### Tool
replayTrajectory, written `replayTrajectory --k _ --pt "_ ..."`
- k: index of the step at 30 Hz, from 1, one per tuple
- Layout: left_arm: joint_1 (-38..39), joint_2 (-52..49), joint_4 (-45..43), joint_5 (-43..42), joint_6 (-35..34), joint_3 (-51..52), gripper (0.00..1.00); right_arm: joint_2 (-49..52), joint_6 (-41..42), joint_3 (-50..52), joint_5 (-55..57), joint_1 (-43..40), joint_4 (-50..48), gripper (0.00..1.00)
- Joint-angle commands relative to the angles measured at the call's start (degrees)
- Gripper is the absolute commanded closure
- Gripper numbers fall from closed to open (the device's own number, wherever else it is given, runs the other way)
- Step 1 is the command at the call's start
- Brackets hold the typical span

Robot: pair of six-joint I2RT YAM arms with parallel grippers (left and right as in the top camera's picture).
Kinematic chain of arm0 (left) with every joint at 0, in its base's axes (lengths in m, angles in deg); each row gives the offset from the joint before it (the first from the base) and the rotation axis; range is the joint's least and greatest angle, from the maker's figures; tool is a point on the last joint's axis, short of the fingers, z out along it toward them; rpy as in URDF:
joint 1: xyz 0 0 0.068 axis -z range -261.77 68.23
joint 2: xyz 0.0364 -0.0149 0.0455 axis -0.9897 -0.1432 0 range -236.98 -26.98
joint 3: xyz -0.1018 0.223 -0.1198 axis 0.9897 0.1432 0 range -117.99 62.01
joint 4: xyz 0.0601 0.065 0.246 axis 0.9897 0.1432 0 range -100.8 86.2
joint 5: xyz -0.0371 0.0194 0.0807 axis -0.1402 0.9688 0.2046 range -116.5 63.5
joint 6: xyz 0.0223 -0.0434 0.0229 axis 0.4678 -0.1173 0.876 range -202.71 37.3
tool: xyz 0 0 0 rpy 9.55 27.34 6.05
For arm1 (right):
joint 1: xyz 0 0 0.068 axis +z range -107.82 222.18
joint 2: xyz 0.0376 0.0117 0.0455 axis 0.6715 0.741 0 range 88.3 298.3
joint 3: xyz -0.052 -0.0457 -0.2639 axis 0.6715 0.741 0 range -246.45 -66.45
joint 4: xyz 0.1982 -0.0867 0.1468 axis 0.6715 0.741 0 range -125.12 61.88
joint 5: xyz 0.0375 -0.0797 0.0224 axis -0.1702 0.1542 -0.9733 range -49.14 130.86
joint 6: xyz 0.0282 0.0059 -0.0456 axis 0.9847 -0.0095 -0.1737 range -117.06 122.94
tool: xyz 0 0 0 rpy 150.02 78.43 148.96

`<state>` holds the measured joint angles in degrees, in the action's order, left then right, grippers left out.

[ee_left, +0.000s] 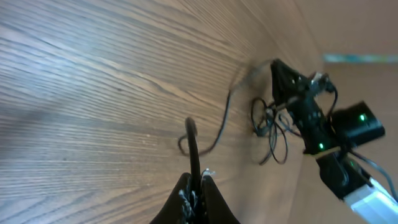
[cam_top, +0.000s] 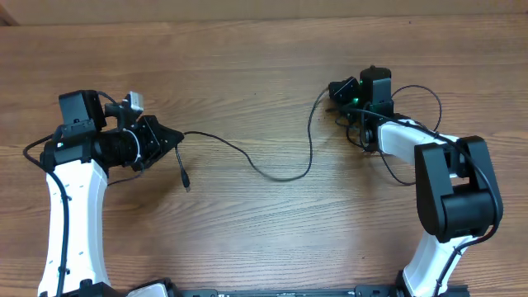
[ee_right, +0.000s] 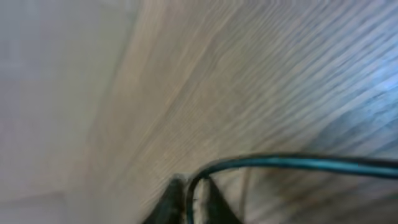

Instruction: Untangle cables

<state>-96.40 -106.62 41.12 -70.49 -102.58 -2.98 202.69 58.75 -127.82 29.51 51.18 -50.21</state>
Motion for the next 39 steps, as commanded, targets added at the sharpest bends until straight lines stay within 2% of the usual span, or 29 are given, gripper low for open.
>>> replayTrajectory --k 1,7,11,15,18,19,20,21,23,24,25,28,34,39 --pt "0.04 0.68 -0.13 -3.43 3.61 -1.09 0.96 0.07 -6.71 -1.64 -8.68 -0.07 -1.09 0.96" --pt "0.04 0.63 -2.95 -3.41 0.74 -1.09 0.96 -1.51 -23.43 -3.39 -32.61 2.27 1.57 0.96" --pt "0.04 0.57 -3.26 -0.07 -1.42 -1.07 0.96 -3.61 -31.78 -3.39 -43.43 5.79 6.08 0.96" --pt "0.04 0.44 -4.07 0.33 -3.85 -1.07 0.96 -5.88 -38.73 -3.39 -44.17 10.99 12.20 0.96" --pt "0.04 0.44 -4.17 0.52 -4.17 -1.07 0.96 -7.69 -38.25 -3.41 -35.93 13.49 15.67 0.96" --pt "0.04 0.44 -4.15 0.57 -4.15 -1.07 0.96 -8.44 -35.65 -3.50 -29.97 13.55 17.40 0.93" --pt "0.04 0.44 -4.13 0.70 -4.17 -1.07 0.96 -8.85 -33.68 -3.65 -25.94 13.51 18.75 0.78" --pt "0.04 0.44 -4.09 0.72 -4.15 -1.07 0.96 -9.44 -30.82 -3.96 -20.11 12.96 20.87 0.52" --pt "0.04 0.44 -3.74 1.07 -4.15 -1.07 0.96 -9.94 -28.98 -4.92 -12.94 11.65 24.30 0.38" --pt "0.04 0.44 -3.54 1.14 -4.13 -1.07 0.96 -9.94 -28.96 -5.66 -8.22 10.62 26.23 0.10" --pt "0.04 0.44 -3.43 1.14 -4.15 -1.05 0.96 -9.92 -28.96 -5.81 -5.55 10.14 26.88 0.03" --pt "0.07 0.44 -2.84 1.11 -4.13 -1.05 0.96 -9.68 -28.44 -5.81 2.58 8.11 28.37 0.00" --pt "0.11 0.44 -1.29 1.09 -4.13 -1.05 0.96 -7.19 -28.37 -5.79 4.50 4.79 26.21 0.00" --pt "0.09 0.44 -0.83 1.07 -4.11 -1.05 0.96 -3.80 -28.57 -5.79 6.34 2.36 20.37 0.00"
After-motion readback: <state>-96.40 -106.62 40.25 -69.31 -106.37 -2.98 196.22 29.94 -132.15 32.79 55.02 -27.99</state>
